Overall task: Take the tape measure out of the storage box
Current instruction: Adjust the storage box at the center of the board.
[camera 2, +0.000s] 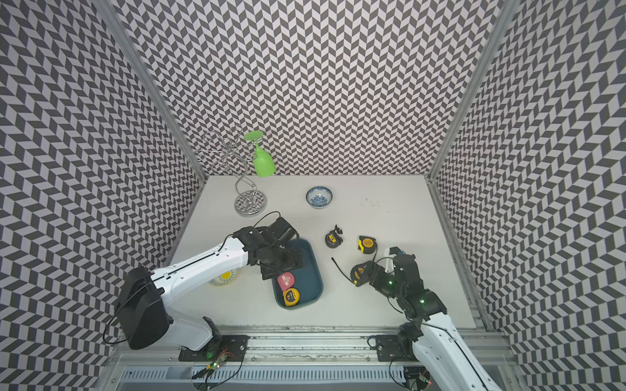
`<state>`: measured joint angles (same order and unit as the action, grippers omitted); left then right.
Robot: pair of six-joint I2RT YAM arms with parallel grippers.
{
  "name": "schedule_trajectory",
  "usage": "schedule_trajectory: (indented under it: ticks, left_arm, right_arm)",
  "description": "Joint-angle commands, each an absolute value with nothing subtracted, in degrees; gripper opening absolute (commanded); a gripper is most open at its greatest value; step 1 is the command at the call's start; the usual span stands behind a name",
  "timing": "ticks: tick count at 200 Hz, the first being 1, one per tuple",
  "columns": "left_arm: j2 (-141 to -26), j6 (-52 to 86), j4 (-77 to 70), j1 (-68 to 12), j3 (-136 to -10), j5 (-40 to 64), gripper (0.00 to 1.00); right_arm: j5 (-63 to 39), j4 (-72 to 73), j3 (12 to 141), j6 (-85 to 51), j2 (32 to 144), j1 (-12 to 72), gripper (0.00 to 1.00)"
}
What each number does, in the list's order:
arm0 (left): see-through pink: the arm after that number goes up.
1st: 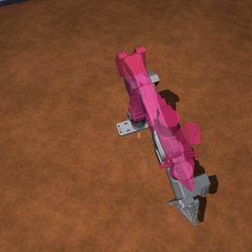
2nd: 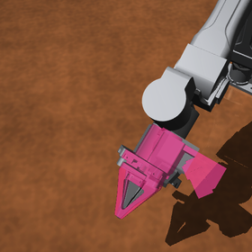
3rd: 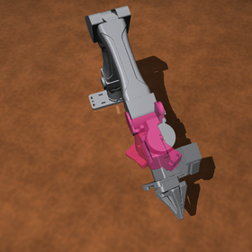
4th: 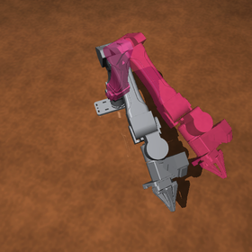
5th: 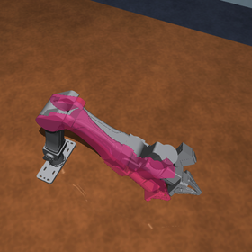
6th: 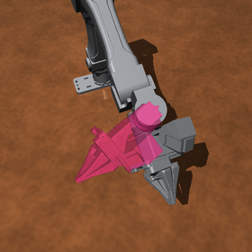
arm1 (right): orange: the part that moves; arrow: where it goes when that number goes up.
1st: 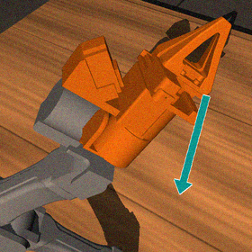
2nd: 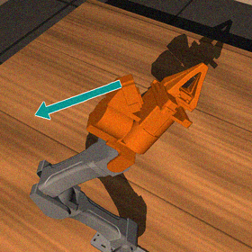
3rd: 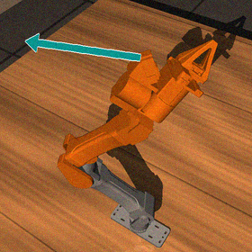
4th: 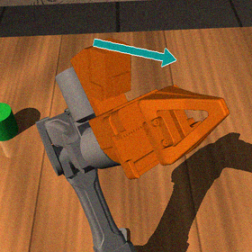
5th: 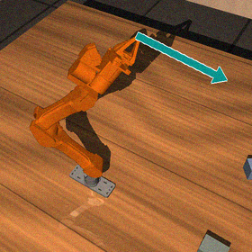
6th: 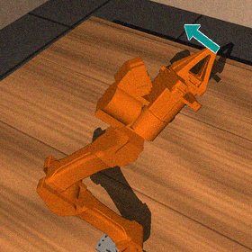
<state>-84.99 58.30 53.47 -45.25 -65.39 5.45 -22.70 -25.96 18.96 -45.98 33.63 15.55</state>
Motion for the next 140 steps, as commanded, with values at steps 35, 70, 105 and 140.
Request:
schedule_trajectory:
  ticks: [35,70,105,140]
  left_arm:
    - [-92.2,63.7,55.9,-47.2,-69.6,1.6,1.00]
    - [-93.8,69.0,54.9,-47.9,-68.7,1.3,1.00]
    - [-94.2,72.5,55.0,-48.2,-67.8,-0.3,1.00]
    - [-95.6,75.6,54.6,-49.2,-66.9,-1.7,0.99]
  right_arm:
    - [-21.6,-26.8,22.2,-44.7,32.4,15.2,0.97]
    - [-20.6,-27.6,23.7,-44.2,32.3,15.3,1.00]
    - [-20.0,-28.7,24.7,-43.1,32.5,15.3,1.00]
    - [-20.1,-28.6,24.4,-43.1,32.7,15.3,1.00]
